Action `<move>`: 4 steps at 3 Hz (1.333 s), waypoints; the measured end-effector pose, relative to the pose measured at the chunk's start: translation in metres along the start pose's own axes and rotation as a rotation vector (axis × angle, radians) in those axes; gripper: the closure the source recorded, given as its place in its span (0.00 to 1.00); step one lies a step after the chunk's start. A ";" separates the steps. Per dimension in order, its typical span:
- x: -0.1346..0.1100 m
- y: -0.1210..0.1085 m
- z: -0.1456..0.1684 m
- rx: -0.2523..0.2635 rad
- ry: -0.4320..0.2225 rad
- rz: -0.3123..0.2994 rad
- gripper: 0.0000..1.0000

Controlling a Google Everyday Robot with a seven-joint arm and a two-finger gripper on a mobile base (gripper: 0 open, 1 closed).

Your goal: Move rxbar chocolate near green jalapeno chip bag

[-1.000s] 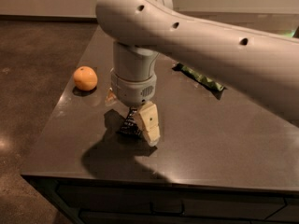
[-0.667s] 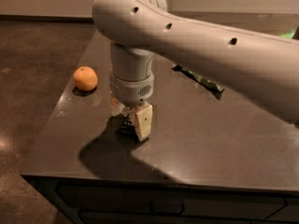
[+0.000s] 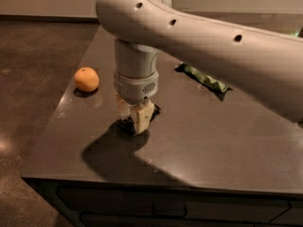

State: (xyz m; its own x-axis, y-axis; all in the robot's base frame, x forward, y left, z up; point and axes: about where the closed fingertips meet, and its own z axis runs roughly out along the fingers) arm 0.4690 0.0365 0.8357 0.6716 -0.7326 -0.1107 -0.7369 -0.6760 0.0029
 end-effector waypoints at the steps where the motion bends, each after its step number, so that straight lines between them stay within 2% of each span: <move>1: 0.024 0.004 -0.018 0.032 -0.001 0.078 1.00; 2: 0.067 0.004 -0.045 0.099 -0.003 0.206 1.00; 3: 0.110 -0.003 -0.064 0.159 0.008 0.304 1.00; 4: 0.143 -0.010 -0.070 0.189 0.021 0.373 0.88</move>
Offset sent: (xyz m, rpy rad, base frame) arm 0.0886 -0.1082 0.0709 0.0914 -0.0914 -0.3992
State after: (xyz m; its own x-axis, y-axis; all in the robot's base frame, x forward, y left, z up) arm 0.5776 -0.0672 0.8889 0.3560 -0.9273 -0.1158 -0.9298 -0.3389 -0.1438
